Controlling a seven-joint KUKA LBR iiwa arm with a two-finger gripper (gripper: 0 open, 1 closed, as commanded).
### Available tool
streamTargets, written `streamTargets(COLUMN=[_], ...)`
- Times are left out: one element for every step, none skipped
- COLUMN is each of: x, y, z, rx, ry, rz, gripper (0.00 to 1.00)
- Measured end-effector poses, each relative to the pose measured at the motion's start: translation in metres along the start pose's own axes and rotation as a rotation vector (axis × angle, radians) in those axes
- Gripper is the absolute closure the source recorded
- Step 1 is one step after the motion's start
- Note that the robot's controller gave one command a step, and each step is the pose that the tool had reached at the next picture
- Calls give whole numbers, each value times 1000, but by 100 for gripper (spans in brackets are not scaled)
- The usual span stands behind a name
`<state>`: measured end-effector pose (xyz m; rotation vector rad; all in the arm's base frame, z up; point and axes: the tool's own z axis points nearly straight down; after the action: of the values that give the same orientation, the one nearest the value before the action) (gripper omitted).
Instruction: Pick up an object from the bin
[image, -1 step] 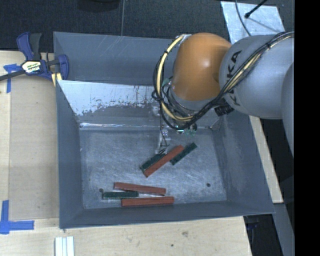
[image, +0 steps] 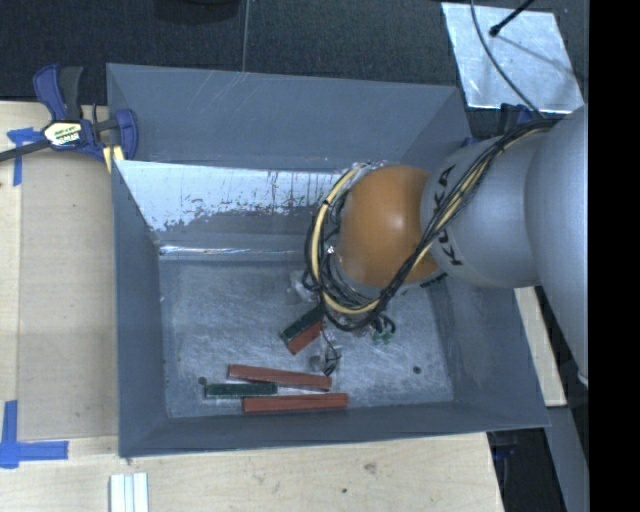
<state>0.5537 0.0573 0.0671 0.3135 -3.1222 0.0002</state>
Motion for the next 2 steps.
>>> streamTargets(x=[-3, -71], y=[0, -15], z=[-5, -123], rx=[1, 3], ry=[-9, -18], rz=[2, -33], gripper=[100, 100])
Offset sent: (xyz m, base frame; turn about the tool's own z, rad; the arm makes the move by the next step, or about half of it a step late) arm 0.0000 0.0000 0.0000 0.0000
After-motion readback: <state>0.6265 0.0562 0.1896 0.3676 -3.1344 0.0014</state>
